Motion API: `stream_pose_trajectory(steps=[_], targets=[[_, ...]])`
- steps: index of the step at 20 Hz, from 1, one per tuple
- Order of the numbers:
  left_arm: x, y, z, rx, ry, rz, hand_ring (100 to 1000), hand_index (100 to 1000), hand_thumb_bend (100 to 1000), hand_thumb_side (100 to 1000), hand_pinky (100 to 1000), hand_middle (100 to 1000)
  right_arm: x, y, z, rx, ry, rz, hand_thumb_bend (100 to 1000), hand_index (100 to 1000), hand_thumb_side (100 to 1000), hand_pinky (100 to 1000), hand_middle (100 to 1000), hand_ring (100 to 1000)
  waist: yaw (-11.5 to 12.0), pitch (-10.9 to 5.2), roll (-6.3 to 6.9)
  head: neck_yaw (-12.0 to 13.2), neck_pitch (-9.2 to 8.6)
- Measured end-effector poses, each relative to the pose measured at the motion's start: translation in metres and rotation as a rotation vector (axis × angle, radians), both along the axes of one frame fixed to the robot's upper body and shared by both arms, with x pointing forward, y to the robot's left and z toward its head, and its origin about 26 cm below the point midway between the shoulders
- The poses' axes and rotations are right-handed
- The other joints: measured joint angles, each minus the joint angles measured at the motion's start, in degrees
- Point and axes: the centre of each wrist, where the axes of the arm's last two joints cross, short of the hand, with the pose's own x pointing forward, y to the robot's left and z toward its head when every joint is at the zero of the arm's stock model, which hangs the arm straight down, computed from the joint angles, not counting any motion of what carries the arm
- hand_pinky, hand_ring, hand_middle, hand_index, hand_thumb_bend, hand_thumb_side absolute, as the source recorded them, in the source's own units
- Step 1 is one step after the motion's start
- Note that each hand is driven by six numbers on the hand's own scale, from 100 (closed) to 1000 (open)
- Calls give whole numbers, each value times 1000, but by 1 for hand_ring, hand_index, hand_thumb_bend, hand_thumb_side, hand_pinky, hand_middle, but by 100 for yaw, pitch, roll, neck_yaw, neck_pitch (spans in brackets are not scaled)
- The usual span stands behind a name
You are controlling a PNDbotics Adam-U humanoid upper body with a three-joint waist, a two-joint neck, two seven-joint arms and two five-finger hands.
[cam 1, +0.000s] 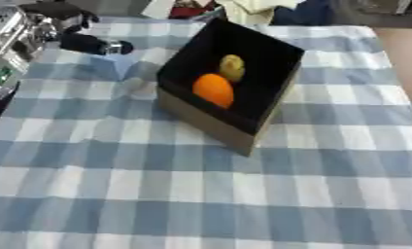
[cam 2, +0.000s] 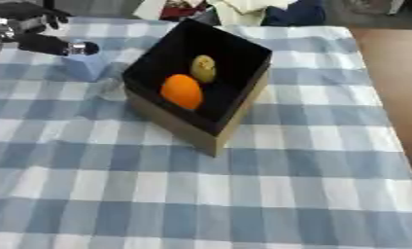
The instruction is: Pick up objects on the table and place them in the box.
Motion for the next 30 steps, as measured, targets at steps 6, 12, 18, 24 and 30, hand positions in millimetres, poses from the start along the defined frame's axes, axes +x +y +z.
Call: stream_pose_trajectory(steps=[6, 12, 18, 24, 30], targets=[[4, 5, -8, -9, 10, 37, 922, 991, 694, 1000, 793, 867, 0, -2, -3, 1, 9, -5, 100, 870, 729, 975, 793, 959, 39, -1, -1, 1, 0], [13, 1, -24, -3, 7, 81, 920, 989, 613, 1000, 787, 865, 0, -3, -5, -1, 19, -6, 100, 869, 732, 976, 792, 960, 40, -4, 3, 16, 1], [22, 1, -34, -22, -5, 124, 916, 983, 569, 1000, 784, 863, 0, -4, -6, -2, 23, -7, 100, 870, 735, 976, 792, 961, 21, -3, 20, 50, 1], [30, 1, -40, -61, -24, 160, 919, 980, 553, 1000, 786, 864, 0, -3, -6, -3, 23, -6, 100, 870, 740, 976, 791, 961, 5, 23, 47, 73, -2], [38, 7, -45, -64, -72, 226, 916, 971, 507, 1000, 784, 861, 0, -3, -6, -9, 21, -3, 100, 870, 743, 976, 790, 962, -4, 88, 52, 96, -46]])
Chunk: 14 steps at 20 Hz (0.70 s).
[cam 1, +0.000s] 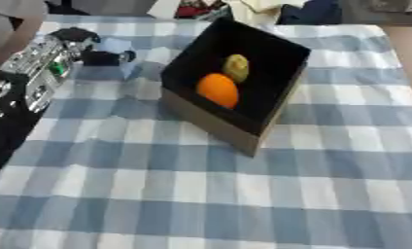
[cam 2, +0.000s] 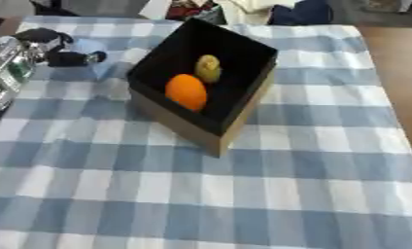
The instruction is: Pick up objects on the table and place them in the box.
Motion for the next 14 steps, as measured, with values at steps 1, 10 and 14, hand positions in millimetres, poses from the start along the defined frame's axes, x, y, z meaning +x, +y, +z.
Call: stream_pose_trajectory(steps=[1, 10, 14], targets=[[1, 0, -1, -4, -3, 6, 915, 971, 505, 1000, 783, 861, 0, 0, 1, -1, -1, 1, 100, 870, 743, 976, 790, 962, 0, 10, 1, 2, -1], [7, 2, -6, -45, -25, 29, 909, 966, 468, 1000, 770, 853, 1, 0, 2, -12, -6, 6, 100, 870, 748, 977, 789, 964, -10, 40, 1, 10, -35], [8, 2, -10, -64, -18, 29, 903, 943, 437, 1000, 764, 839, 1, 0, 2, -13, -5, 7, 100, 870, 749, 977, 789, 964, -35, 68, 1, 25, -55]])
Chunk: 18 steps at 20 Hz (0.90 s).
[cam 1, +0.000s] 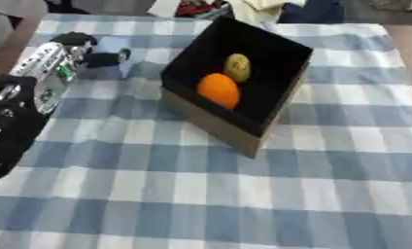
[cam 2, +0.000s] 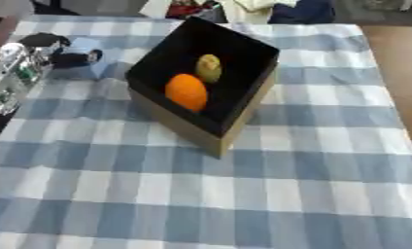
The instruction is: Pick up objects on the table and place them in the box.
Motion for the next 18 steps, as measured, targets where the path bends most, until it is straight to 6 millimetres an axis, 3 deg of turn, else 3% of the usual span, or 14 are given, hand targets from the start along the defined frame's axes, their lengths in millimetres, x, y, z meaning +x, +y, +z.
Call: stream_pose_trajectory(steps=[4, 6, 8, 12, 18], targets=[[1, 1, -2, -6, 2, -1, 890, 908, 358, 970, 746, 813, 0, 0, 0, 1, 2, 0, 100, 871, 749, 977, 788, 965, -10, 1, -1, 10, -19], [1, -1, -1, -12, 0, -9, 873, 859, 175, 906, 723, 790, 0, 0, 0, 1, 2, 1, 100, 871, 751, 978, 788, 965, -8, 1, -1, 18, -19], [2, -3, 0, -16, -4, -19, 863, 808, 100, 892, 707, 778, 0, 0, 0, 1, 3, 1, 100, 871, 751, 978, 787, 966, -3, 1, 0, 20, -19], [3, -4, 3, -11, -19, -29, 846, 719, 100, 820, 679, 752, 0, 0, -1, -1, 7, 1, 100, 871, 752, 979, 787, 967, -2, 1, 2, 21, -19], [3, -5, 5, -9, -35, -41, 832, 670, 100, 602, 657, 728, 0, -1, -2, -2, 11, 0, 100, 872, 754, 979, 786, 967, 7, -17, 10, 20, -18]])
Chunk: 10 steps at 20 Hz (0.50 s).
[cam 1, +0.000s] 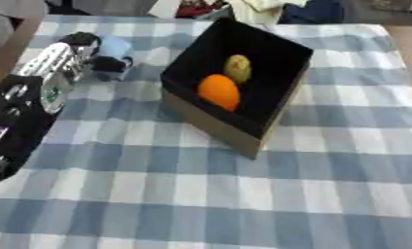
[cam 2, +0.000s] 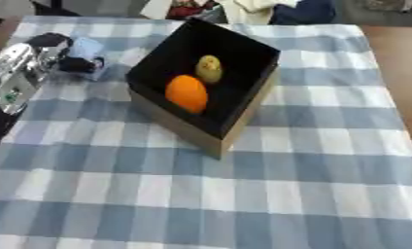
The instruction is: Pick up objects on the table and place them in the box.
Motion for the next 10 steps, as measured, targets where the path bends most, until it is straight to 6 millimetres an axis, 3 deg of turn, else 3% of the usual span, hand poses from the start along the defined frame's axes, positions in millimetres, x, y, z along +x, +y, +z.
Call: stream_pose_trajectory(steps=[5, 10], targets=[[0, -3, 3, 2, 3, -22, 817, 617, 100, 465, 634, 703, 0, -1, -3, 0, 10, -1, 100, 872, 748, 979, 785, 967, 9, -57, 7, 0, 9], [-1, -6, 6, 2, -3, -40, 808, 588, 100, 473, 626, 691, 0, -2, -6, 2, 21, -3, 100, 872, 746, 980, 784, 967, 31, -94, 7, -3, 27]])
